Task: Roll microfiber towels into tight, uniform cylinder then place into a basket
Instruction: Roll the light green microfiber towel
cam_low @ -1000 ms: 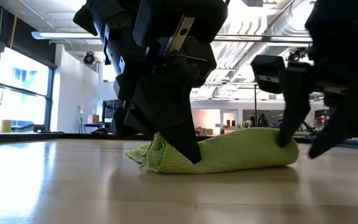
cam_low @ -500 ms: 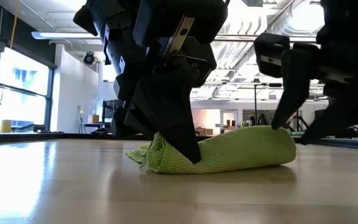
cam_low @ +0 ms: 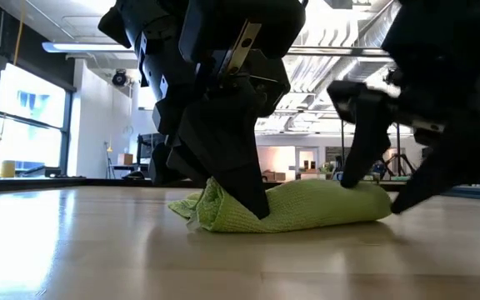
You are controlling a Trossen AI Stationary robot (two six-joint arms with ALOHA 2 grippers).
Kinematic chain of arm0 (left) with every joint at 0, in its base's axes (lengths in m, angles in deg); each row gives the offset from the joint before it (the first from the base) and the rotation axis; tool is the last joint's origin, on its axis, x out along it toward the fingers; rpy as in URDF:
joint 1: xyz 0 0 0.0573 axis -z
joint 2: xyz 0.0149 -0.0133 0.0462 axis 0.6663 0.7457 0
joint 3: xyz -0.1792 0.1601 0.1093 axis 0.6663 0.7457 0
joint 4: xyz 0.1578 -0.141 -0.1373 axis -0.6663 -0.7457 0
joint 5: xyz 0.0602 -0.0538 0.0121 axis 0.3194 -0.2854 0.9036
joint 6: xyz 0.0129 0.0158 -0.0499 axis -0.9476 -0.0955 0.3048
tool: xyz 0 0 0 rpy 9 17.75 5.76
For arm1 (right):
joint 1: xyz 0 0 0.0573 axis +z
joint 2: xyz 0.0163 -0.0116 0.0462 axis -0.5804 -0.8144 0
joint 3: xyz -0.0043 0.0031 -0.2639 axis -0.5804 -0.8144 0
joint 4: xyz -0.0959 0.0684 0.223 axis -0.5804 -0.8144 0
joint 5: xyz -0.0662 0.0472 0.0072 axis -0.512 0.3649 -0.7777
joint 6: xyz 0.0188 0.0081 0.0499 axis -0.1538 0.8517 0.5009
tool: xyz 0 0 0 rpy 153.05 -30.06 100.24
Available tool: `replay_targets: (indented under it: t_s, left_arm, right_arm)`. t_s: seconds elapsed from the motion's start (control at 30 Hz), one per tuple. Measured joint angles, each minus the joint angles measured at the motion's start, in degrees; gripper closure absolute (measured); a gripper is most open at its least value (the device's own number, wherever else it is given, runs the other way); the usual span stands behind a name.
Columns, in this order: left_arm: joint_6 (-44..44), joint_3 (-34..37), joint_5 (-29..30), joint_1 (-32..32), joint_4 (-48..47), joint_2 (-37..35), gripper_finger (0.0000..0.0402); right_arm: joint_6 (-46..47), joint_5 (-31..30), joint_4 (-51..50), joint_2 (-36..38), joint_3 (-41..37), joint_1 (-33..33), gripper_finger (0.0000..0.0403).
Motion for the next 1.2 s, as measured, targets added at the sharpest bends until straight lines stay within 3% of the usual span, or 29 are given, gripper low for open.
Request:
replay_targets:
  t_s: [0.17, 0.33, 0.6, 0.77, 0.83, 1.0, 1.2]
  left_arm:
    - [-0.02, 0.11, -1.08, -0.09, 0.75, 0.03, 0.0385]
    - [0.00, 0.14, -1.74, -0.12, 2.33, 0.19, 0.0385]
    - [1.28, 0.11, -4.59, 0.00, 4.33, 0.26, 0.0360]
    - [-2.43, 0.21, -8.89, -0.11, 4.05, -1.00, 0.0326]
    - [-5.16, 0.42, -9.70, -0.05, 2.95, -2.40, 0.0317]
    - [-12.41, 0.34, -9.80, 0.22, 1.42, -6.92, 0.0310]
    - [-19.49, 0.26, -3.87, 1.88, 4.84, -8.29, 0.0310]
  right_arm:
    - [4.51, 4.95, -0.90, -1.75, 0.19, -1.74, 0.0196]
    - [8.29, 5.79, -0.84, -3.74, 0.30, -2.73, 0.0221]
    - [16.39, 7.04, -3.07, -4.02, 0.37, -3.73, 0.0319]
    - [19.11, 6.57, -3.13, -4.06, 0.37, -3.78, 0.0387]
    - [19.66, 7.15, -3.08, -4.06, 0.33, -3.79, 0.0395]
    - [23.95, 15.86, -2.48, -4.01, 0.26, -5.38, 0.0397]
    - [30.16, 28.55, -1.40, -4.24, -0.03, -9.37, 0.0398]
